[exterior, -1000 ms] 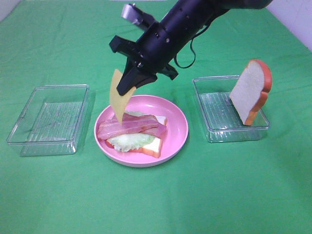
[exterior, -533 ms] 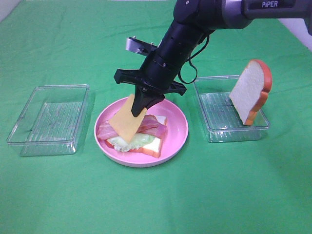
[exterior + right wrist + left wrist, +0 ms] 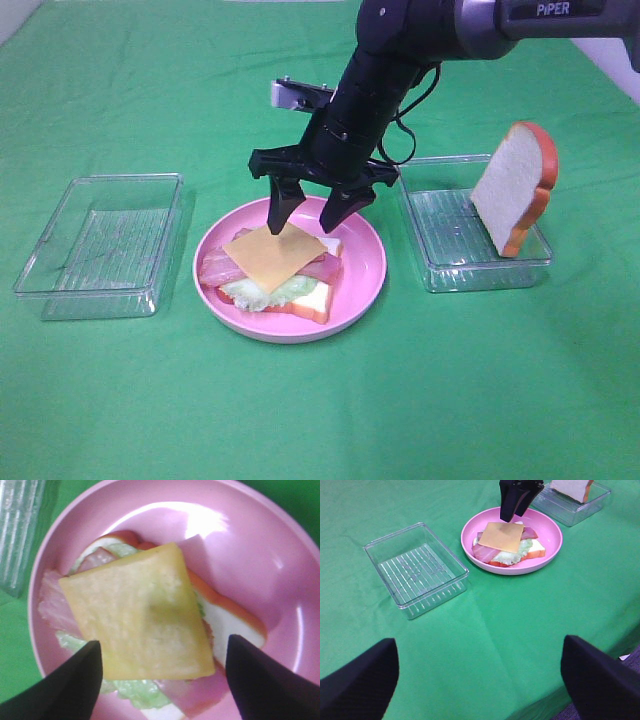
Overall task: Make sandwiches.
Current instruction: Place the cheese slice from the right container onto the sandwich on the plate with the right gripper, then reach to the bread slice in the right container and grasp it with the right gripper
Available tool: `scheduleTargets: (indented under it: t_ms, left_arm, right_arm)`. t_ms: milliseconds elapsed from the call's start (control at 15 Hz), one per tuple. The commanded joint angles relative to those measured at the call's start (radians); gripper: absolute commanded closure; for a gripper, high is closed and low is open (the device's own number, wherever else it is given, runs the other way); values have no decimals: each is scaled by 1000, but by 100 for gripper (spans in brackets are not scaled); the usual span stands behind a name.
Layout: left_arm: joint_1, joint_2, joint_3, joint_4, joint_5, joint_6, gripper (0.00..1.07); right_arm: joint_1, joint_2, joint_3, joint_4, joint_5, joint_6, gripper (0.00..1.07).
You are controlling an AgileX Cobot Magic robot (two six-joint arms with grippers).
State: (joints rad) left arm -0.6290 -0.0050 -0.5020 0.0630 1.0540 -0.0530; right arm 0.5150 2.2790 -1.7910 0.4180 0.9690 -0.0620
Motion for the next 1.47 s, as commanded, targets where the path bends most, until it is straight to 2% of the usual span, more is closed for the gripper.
scheduleTargets:
  t_ms: [67,267,400,467,667,800,933,1133,1467]
  left_arm:
    - [0,-20,3,-4,-8,5,24]
    - [0,-20,3,-4,-8,5,24]
    - [0,-20,3,-4,-8,6,24]
    - [0,-20,3,-4,-8,6,24]
    - [0,-20,3,-4,-8,6,24]
    - [0,-20,3,-4,-8,6,24]
    - [0,-20,3,-4,-8,6,24]
    - [0,-20,3,-4,-8,6,24]
    - [0,-20,3,-4,-8,6,24]
  right_arm:
    - [-2,-46,2,-166,-2,86,38]
    - [-5,-135,2,-392,21,192,38]
    - [-24,-186,2,-489,37,259,38]
    - [-88,-255,2,-508,65,279,38]
    - [-185,-315,2,-505,142,279,38]
    - [-254,-318,2,-503,225,278,31]
    - [-294,-302,2,-485,270,268,29]
    - [-319,-241,4,-405,286,204,29]
    - [-318,-172,4,-436,279,206,32]
